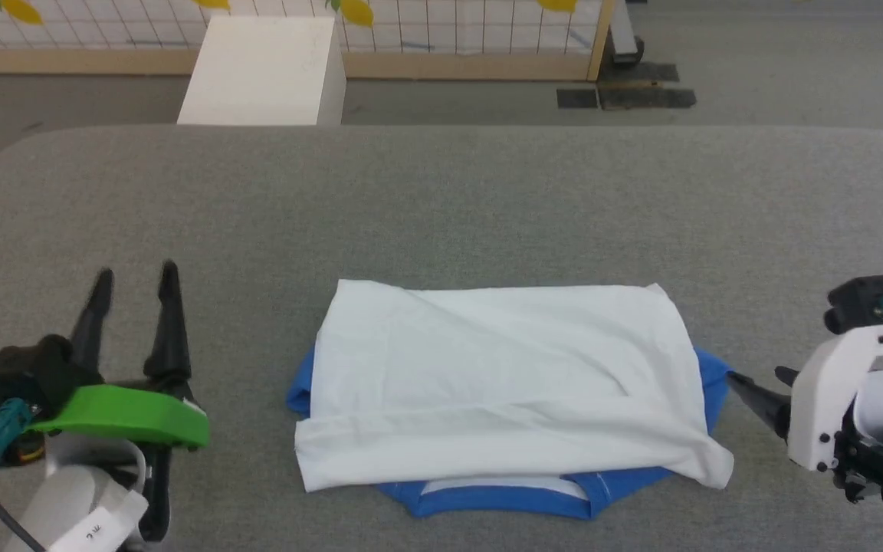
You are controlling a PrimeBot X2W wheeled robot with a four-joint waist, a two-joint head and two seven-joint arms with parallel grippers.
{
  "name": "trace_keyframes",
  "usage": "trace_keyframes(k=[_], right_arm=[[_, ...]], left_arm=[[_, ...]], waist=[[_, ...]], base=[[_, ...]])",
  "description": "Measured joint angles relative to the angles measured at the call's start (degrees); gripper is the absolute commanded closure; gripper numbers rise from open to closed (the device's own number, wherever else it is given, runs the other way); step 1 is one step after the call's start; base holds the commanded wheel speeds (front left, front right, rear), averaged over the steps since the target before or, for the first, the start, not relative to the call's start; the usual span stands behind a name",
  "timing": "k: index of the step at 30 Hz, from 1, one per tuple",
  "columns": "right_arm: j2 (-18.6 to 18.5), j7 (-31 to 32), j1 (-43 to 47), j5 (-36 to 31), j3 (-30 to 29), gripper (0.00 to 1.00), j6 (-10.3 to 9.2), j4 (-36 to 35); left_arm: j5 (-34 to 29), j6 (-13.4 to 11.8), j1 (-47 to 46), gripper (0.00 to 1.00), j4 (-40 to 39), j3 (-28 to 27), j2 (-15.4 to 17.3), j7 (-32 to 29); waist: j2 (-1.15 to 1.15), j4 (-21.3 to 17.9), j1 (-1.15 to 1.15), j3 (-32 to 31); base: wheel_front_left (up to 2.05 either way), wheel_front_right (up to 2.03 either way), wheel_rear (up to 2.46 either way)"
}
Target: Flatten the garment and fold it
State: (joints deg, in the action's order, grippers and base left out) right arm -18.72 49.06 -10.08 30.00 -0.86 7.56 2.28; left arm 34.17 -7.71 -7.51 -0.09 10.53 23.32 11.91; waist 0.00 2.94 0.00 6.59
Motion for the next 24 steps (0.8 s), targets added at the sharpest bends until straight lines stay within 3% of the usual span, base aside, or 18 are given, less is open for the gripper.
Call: trace_keyframes(k=[4, 9, 17, 24], right_arm=[[-2.46, 1.35, -2.89, 0.97, 3.47, 0.0, 0.0, 3.75], [-3.82, 1.25, -5.78, 2.75, 7.08, 0.0, 0.0, 7.88], [-4.11, -1.26, -9.76, 7.06, 13.07, 0.0, -0.02, 11.05], [-4.45, -2.27, -12.66, 9.89, 18.9, 0.0, -0.52, 12.41]], left_arm=[[-7.34, -1.76, -1.82, 0.0, -3.07, -1.89, -1.6, 2.65], [-16.1, -1.81, -2.93, 0.0, -9.45, -5.43, -6.49, 2.85], [-19.36, 2.32, -2.02, 0.0, -9.39, -9.45, -12.92, 2.86], [-21.7, 6.16, -1.87, 0.0, -8.05, -12.24, -16.07, 2.86]], waist=[[0.0, 0.47, 0.0, 2.29], [0.0, 1.3, 0.0, 5.59], [0.0, 2.95, 0.0, 9.4], [0.0, 4.23, 0.0, 9.77]], base=[[0.0, 0.0, 0.0], [0.0, 0.0, 0.0], [0.0, 0.0, 0.0], [0.0, 0.0, 0.0]])
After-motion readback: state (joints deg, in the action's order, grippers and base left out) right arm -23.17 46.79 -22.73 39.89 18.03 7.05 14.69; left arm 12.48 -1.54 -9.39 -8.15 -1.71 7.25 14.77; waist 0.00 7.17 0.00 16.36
